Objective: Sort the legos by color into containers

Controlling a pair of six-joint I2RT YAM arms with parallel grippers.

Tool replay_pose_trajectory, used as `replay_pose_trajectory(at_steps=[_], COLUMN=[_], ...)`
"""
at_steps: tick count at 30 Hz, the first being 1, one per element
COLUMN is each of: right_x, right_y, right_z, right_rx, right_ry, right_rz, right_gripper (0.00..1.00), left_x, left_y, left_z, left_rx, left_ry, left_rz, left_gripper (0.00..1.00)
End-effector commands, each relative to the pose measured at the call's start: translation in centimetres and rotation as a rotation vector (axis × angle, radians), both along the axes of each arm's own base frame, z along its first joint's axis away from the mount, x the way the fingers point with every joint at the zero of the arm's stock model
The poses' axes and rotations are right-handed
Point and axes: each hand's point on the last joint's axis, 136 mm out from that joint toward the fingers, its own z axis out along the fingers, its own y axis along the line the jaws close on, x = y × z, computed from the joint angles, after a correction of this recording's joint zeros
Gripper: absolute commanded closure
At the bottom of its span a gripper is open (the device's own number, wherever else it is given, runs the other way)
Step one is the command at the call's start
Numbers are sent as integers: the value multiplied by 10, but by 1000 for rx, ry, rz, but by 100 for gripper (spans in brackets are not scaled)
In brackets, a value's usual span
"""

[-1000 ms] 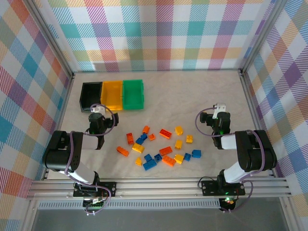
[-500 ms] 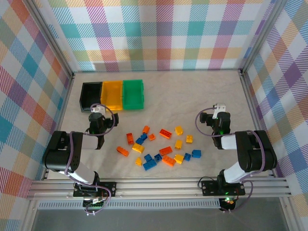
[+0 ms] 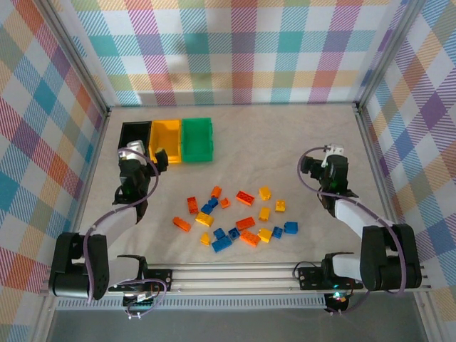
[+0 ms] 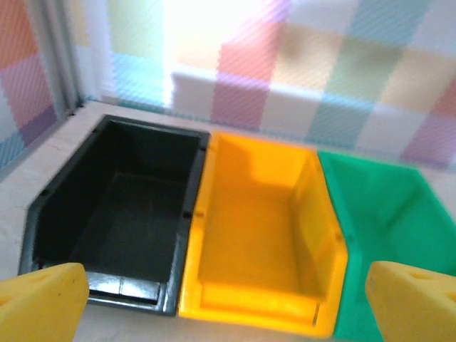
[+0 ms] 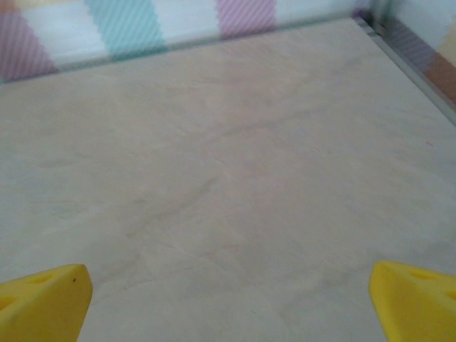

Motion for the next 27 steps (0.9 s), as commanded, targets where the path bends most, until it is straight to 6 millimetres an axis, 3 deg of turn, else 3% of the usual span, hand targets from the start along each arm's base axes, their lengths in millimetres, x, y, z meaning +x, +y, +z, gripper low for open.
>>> replay_pose_trajectory(at_steps=[1, 3, 4, 7, 9, 12, 16, 19, 23, 25, 27], right_x=[-7, -10, -11, -33, -27, -20, -19, -12, -2, -1, -2], right_y=[-32, -37, -34, -31, -15, -5, 3, 24, 44, 51, 59], right_z=[20, 27, 29, 13, 18, 18, 16, 18, -4, -15, -23], right_rx=[-6, 60, 117, 374, 494, 501, 534, 515, 485, 379, 281], right_ry=[34, 17, -2, -43, -139, -136, -53, 78, 358, 450, 496], right_rz=[-239, -305, -307, -376, -225, -158, -145, -26, 26, 27, 36], right_gripper=[0, 0, 0, 0, 0, 0, 0, 0, 0, 0, 0], left_x=[-8, -33, -33, -22, -22, -22, -6, 12, 32, 42, 54], left_y=[42, 72, 75, 60, 54, 48, 26, -1, -36, -55, -71], left_z=[20, 1, 1, 9, 13, 21, 32, 34, 25, 18, 7], left_rx=[-302, -544, -570, -572, -601, -592, -552, -534, -346, -264, -224], left_ry=[-87, -22, -17, -72, -135, -113, 23, 141, 353, 444, 522], left_rz=[314, 586, 596, 427, 369, 337, 223, 101, 51, 15, -18], left_gripper=[0, 0, 0, 0, 0, 0, 0, 0, 0, 1, 9])
